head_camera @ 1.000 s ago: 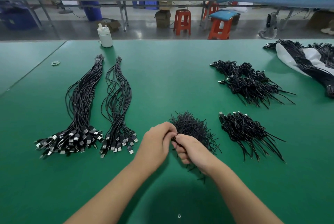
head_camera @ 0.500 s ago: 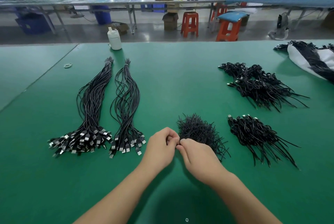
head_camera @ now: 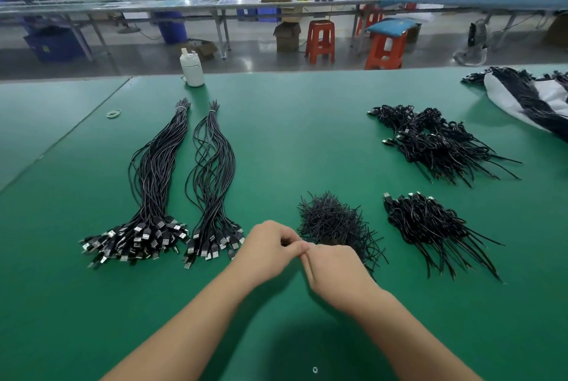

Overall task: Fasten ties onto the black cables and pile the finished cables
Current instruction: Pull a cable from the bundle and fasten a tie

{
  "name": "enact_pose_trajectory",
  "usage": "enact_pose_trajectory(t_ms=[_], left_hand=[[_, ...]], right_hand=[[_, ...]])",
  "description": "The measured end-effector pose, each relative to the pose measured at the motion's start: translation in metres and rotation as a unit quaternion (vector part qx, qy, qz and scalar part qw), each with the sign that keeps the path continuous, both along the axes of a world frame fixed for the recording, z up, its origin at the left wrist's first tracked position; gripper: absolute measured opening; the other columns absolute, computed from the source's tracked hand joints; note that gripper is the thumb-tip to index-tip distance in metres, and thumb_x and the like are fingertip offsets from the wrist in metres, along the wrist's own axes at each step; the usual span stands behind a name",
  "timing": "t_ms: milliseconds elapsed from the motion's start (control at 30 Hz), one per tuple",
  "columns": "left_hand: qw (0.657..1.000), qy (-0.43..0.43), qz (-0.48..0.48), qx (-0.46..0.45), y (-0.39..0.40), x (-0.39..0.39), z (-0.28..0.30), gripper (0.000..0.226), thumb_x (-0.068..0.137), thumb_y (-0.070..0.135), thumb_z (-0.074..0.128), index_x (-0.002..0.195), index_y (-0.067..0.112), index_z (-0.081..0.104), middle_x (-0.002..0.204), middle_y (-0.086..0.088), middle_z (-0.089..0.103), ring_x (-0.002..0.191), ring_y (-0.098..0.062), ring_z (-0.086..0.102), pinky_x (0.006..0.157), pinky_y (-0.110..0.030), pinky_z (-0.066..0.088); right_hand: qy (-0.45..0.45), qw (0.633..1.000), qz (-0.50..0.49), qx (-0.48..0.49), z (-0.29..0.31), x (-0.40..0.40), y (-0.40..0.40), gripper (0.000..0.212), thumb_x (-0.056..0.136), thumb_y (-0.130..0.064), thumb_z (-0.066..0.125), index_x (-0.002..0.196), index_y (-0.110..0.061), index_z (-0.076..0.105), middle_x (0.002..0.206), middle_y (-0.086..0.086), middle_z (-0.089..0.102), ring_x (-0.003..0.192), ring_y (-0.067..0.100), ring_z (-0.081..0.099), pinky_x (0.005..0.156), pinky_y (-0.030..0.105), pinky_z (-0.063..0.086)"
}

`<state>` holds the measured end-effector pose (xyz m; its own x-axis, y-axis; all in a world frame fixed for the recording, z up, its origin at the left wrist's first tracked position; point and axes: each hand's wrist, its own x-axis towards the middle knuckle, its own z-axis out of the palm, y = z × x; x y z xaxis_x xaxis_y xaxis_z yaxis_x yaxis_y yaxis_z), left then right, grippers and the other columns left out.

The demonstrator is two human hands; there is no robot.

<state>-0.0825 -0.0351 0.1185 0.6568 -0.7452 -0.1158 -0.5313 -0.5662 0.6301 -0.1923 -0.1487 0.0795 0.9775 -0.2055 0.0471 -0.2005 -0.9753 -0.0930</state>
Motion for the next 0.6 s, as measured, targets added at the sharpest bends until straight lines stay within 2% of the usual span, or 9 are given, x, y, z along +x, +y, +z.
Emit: enact_pose_trajectory(t_ms=[100,233,367,533,600], left_hand=[[0.999,-0.026,-0.015,0.027,0.000,0.000,0.002,0.010,0.090,0.031,0.068,0.091,0.027,0.077,0.094,0.012,0.075,0.094,-0.009,0.066,0.087,-0.027,0.050],[0.986,-0.152,-0.028,0.064,-0.003,-0.006,-0.004,0.013,0.092,0.031,0.060,0.093,0.029,0.073,0.097,0.006,0.074,0.095,-0.020,0.065,0.085,-0.030,0.049],[0.961,-0.249,-0.086,0.086,-0.005,-0.007,-0.009,0.017,0.096,0.029,0.053,0.098,0.027,0.070,0.099,0.004,0.072,0.099,-0.020,0.062,0.089,-0.033,0.043],[0.969,-0.214,-0.095,0.074,-0.002,-0.006,-0.014,0.012,0.096,0.029,0.052,0.095,0.026,0.064,0.100,0.003,0.069,0.097,-0.023,0.062,0.085,-0.031,0.039],[0.971,-0.209,-0.089,0.072,-0.002,-0.007,-0.016,0.010,0.097,0.030,0.052,0.094,0.027,0.061,0.101,0.004,0.068,0.097,-0.022,0.062,0.082,-0.031,0.038]], right_hand=[[0.010,1.000,0.008,-0.015,-0.003,0.000,0.001,0.038,0.108,-0.036,0.019,0.104,-0.019,0.053,0.092,0.001,0.067,0.078,0.026,0.067,0.058,0.035,0.034],[0.020,1.000,0.014,-0.011,-0.006,0.000,0.000,0.037,0.108,-0.038,0.020,0.102,-0.018,0.051,0.092,0.001,0.067,0.078,0.027,0.067,0.058,0.035,0.031],[0.028,0.999,0.027,-0.020,-0.009,-0.001,-0.002,0.035,0.108,-0.040,0.024,0.100,-0.018,0.051,0.090,0.002,0.067,0.077,0.029,0.067,0.058,0.036,0.030],[0.033,0.998,0.041,-0.019,-0.011,-0.002,-0.007,0.034,0.107,-0.042,0.028,0.103,-0.018,0.052,0.095,0.002,0.066,0.082,0.028,0.066,0.061,0.036,0.034],[0.005,0.998,0.049,-0.039,-0.007,-0.002,-0.007,0.032,0.106,-0.041,0.034,0.104,-0.018,0.056,0.098,0.002,0.065,0.087,0.026,0.064,0.068,0.037,0.040]])
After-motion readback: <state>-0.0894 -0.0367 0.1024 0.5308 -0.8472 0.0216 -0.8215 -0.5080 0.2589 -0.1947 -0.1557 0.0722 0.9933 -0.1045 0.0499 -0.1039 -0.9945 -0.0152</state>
